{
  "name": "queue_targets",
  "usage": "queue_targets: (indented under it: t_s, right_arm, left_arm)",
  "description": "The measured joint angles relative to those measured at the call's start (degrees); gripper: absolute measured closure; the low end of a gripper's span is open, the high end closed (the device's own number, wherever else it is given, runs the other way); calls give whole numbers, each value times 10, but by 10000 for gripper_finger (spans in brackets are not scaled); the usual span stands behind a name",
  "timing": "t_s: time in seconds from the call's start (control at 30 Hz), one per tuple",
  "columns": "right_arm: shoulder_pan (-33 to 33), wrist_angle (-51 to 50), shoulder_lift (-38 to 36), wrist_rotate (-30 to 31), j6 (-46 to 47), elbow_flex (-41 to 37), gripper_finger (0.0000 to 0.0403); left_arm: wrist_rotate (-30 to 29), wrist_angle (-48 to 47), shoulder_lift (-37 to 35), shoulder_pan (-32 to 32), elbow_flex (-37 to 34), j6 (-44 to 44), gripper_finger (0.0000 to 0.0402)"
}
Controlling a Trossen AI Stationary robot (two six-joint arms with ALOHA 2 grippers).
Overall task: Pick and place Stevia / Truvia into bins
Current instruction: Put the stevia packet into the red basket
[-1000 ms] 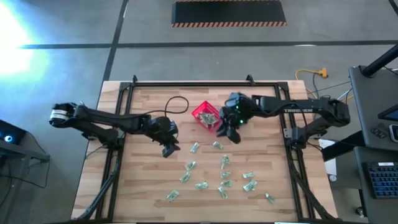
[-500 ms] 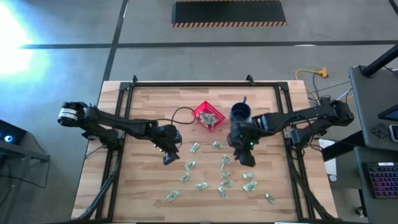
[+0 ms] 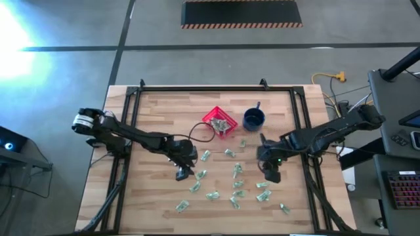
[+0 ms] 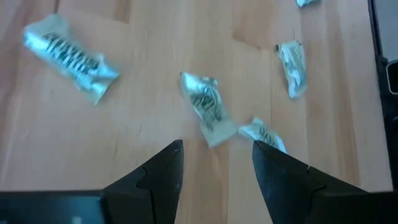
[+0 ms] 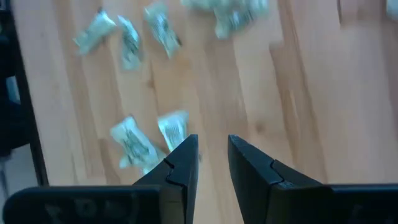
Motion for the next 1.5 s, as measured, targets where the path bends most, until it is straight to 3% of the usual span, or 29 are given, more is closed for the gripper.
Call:
queue_targets:
  t_s: [0.27, 0.5, 0.73, 1.13, 1.3, 1.5]
  right_arm:
    - [33, 19, -109, 2, 130, -98, 331]
    - [74, 30, -198, 62, 202, -142, 326]
    - [99, 28, -248, 102, 215, -155, 333]
    - [99, 23, -260, 104, 186, -160, 336]
    - [99, 22, -260, 104, 186, -161, 339]
    - [99, 23, -259, 104, 190, -161, 339]
  left_arm:
    - [-5, 19, 51, -13, 19, -3, 226]
    - [-69, 16, 78, -39, 45, -1, 226]
    - [-111, 12, 92, -57, 49, -1, 226]
    - [-159, 13, 126, -85, 58, -2, 227]
    - [-189, 10, 126, -87, 59, -3, 265]
    - [-199, 5, 123, -85, 58, -1, 361]
